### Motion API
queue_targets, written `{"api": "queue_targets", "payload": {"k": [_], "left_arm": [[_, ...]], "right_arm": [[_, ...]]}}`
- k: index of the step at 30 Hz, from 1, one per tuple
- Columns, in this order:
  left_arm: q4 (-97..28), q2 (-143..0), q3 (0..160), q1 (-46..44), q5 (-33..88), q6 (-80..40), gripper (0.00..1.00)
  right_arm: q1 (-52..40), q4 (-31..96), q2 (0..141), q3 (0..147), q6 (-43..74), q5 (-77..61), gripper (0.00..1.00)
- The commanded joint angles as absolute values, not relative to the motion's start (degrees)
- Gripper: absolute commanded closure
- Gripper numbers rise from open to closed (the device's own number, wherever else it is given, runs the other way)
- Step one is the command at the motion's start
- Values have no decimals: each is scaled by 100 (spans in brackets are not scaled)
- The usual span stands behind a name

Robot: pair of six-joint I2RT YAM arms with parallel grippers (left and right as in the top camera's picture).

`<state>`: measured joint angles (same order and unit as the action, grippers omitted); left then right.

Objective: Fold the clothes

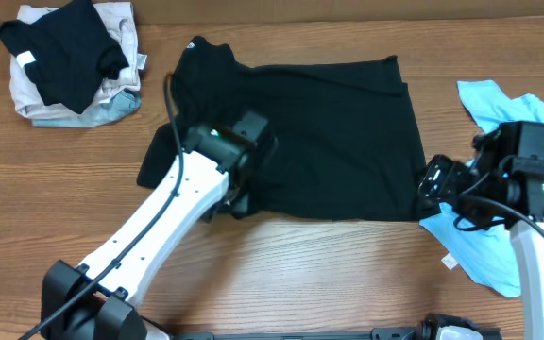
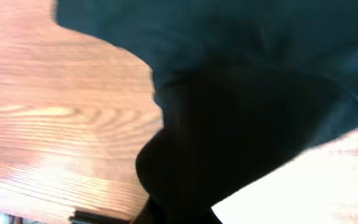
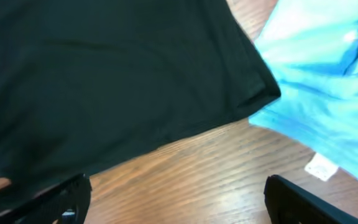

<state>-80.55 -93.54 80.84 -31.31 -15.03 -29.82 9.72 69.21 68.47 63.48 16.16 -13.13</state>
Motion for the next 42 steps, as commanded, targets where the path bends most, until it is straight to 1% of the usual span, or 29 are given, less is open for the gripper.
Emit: {"api": "queue_targets", "payload": {"k": [1,4,9,15,21,28,33,38,39,40,41,42], "left_arm": [[-8071,-9321,8619,-2786,-1999,-2779,96],[-8020,-9321,8827,-2523,-2005,-2491,96],[-7896,-9321,8873,-2174,-2008,-2180,96],[-7745,-9321,8873,-2049,-1988,-2180,96],[-7579,-9323,8873,-2049,-1986,-2180,96],[-7577,-9323,8873,-2049,-1946,-2180,96],[-7522,-9323,8873,-2049,-1946,-2185,96],[-7472,-9323,8873,-2049,-1949,-2182,95],[-7472,-9323,8873,-2049,-1949,-2182,95],[-7474,-9323,8873,-2049,-1949,-2182,95],[-7476,-9323,8873,-2049,-1949,-2182,96],[-7476,-9323,8873,-2049,-1949,-2182,96]], "right_arm": [[956,6449,6893,5677,1990,-1411,12],[849,5955,6893,5183,2141,-1527,20],[541,5363,6914,4619,2311,-1356,28],[270,4735,7111,4086,2707,-1052,30],[-12,4128,7732,3916,2906,-961,30],[-64,3745,8536,3916,3216,-508,30],[-62,3677,8659,3916,3520,-150,30],[-62,3387,8659,3918,3522,-128,38],[-62,3297,8659,3918,3522,-126,42],[-62,3249,8659,3918,3522,-123,47],[-62,3190,8659,3918,3520,-108,57],[-62,3129,8659,3918,3518,-80,62]]}}
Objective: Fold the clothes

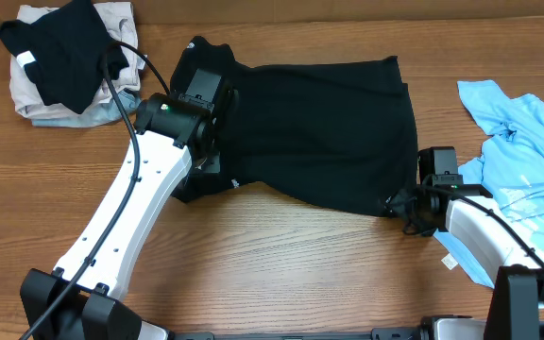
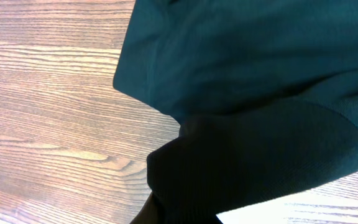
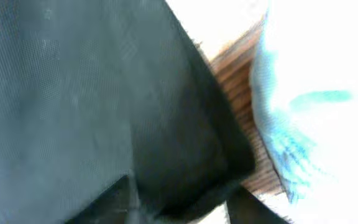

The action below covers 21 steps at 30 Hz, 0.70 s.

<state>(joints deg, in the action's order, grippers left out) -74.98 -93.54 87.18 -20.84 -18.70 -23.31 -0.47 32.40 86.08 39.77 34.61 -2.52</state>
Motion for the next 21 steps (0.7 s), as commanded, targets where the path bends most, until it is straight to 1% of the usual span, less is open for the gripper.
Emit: {"api": "queue_targets", "payload": {"k": [1,2,4,5,9,16,18,21], "left_arm": [[-7476,-9323,8873,-2049,-1951,-2182,96],[-7472,-9323,8873,-2049,-1951,-2182,96],[-7465,-9323,8873,-2049,-1953,-2182,96],[-7463,-9323,8873,-2049,-1953,-2182,96],[-7432,-9323,8873,-2049,-2119,-2182,96],[-7605,-9323,8873,-2049,-2097,-2182,96],[-7675,-9323,8866,-2049,-2095,-2182,96],[-7800,-9325,8853,-2053,-2001,-2182,96]], "right_arm": [[-62,3085,8659,3918,3518,-30,64],[-62,3044,8659,3920,3516,19,69],[-62,3004,8659,3946,3518,71,90],[-56,3022,8652,3994,3520,58,96],[-34,3385,8425,4379,3518,40,96],[377,5301,7454,5537,3258,113,96],[473,5636,7177,5712,3256,183,96],[539,5929,6676,5771,2945,235,96]]}}
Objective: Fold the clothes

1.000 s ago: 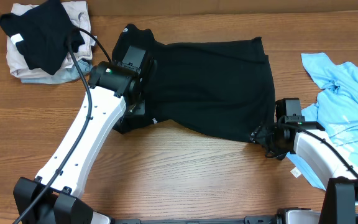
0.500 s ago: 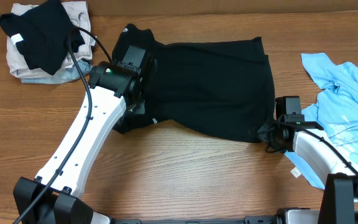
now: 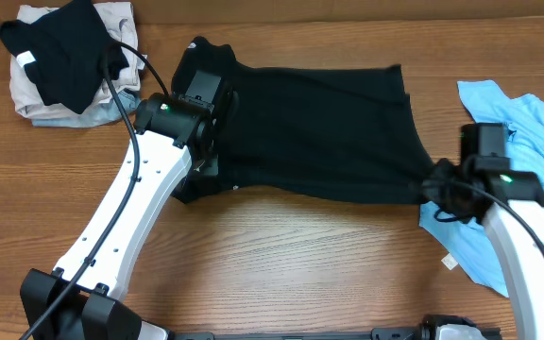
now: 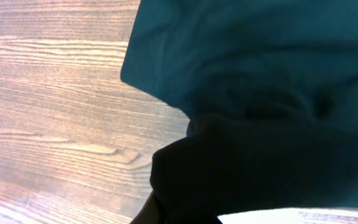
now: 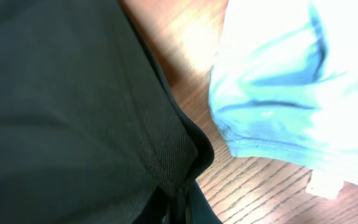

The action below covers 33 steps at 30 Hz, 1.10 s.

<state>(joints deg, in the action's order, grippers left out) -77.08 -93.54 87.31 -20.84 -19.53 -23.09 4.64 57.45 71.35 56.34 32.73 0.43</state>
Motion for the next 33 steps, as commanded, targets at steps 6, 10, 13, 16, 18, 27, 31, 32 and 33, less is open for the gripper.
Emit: {"api": "queue_targets", "payload": {"k": [6,10,13,16,18,27,31,32,33], "left_arm": [[-8138,-9325,8724,-2053,-1791,-2185,96],[-8274,-9325,8484,-2053,-1745,-2185,96],[-8141,-9325,8206,-2053,-1706,-2189,96],[-7572,-9327,7909,-2049,-1710,-2228,96],[-7087,-9330,7771,-2040,-1717,-2226,96],[-5024,-9653,7701,-1942,-1747,-2220,96],[-4595,-10095,7701,-1940,-2008,-2222,96],[-4464,-10230,7701,-1940,-2121,-2224,96],[-4340,-10350,7701,-1940,-2189,-2226,96]], "right_arm": [[539,6576,6528,5747,2801,399,96],[539,6799,6622,5721,2694,484,96],[539,6825,6716,5721,2652,489,96],[539,6593,6877,5721,2652,489,96],[539,6340,7037,5721,2655,489,96],[539,5151,7885,5721,2676,456,96],[539,4681,8197,5721,2698,421,96],[539,4574,8256,5721,2698,423,96],[539,4442,8329,5721,2696,423,96]]}}
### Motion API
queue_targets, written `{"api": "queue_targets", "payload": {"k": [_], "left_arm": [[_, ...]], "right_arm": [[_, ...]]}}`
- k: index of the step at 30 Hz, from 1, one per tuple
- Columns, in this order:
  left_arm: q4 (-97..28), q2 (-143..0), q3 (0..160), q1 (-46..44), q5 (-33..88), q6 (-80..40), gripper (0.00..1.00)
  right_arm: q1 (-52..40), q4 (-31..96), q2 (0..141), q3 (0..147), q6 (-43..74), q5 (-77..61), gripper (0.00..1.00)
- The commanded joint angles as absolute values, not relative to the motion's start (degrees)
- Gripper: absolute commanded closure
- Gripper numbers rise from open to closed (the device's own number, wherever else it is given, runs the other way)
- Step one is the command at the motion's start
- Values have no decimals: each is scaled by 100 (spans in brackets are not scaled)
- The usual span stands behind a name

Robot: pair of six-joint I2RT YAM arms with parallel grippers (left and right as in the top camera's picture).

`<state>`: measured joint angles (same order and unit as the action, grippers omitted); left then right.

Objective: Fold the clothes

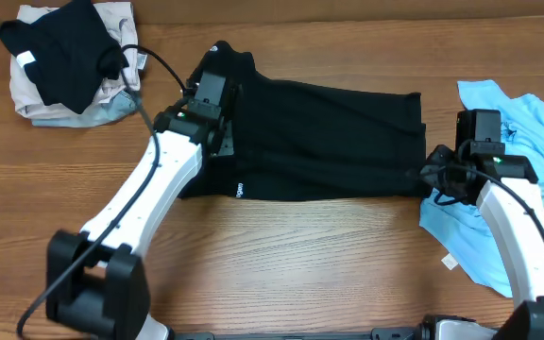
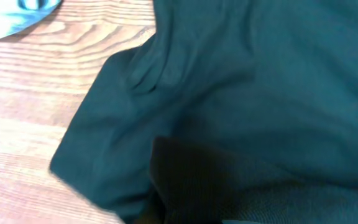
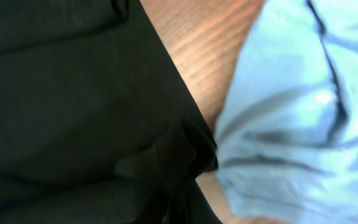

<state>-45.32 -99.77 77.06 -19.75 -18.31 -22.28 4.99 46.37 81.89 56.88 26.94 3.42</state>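
A black shirt [image 1: 319, 142] lies across the middle of the table, folded into a long band with its front edge doubled back. My left gripper [image 1: 217, 127] is shut on the shirt's left part; its wrist view is filled with black cloth [image 2: 241, 106]. My right gripper [image 1: 430, 177] is shut on the shirt's right edge, a bunched black hem [image 3: 173, 155] showing at its fingers. A light blue garment [image 1: 518, 123] lies crumpled at the right, beside the right gripper.
A pile of clothes [image 1: 69, 61], black on top of pale pieces, sits at the far left corner. The blue garment [image 3: 303, 106] touches the black shirt's right edge. Bare wood table [image 1: 291, 264] runs along the front.
Both grippers moved toward the far side with the shirt's front edge. The shirt now forms a narrower band, its front edge straight and further back. Both stay shut on the cloth.
First my left gripper held the shirt's front left and the right gripper stood open by the front right corner. Then the left was at the left sleeve area and the right shut on the corner. The hem was pulled taut, then carried back over the shirt.
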Motion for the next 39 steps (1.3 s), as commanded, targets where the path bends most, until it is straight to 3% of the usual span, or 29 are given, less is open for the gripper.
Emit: {"api": "queue_targets", "payload": {"k": [1,25,31,34,35,39], "left_arm": [[-4182,-10475,7701,-1935,-2255,-2231,96],[-2598,-10877,7703,-1457,-2209,-2700,96],[-2381,-11220,7703,-1450,-2250,-2679,96],[-2329,-11454,7703,-1450,-2250,-2679,87],[-2327,-11509,7703,-1450,-2252,-2679,78],[-2327,-11570,7706,-1406,-2292,-2502,25]], "right_arm": [[539,4309,8407,5721,2694,423,96],[539,2893,8982,5651,2652,266,96],[537,2670,9080,5544,2655,71,91],[537,2639,9238,5544,2655,73,84],[539,2635,9306,5544,2655,49,77],[539,2589,9426,5544,2657,-34,53]]}}
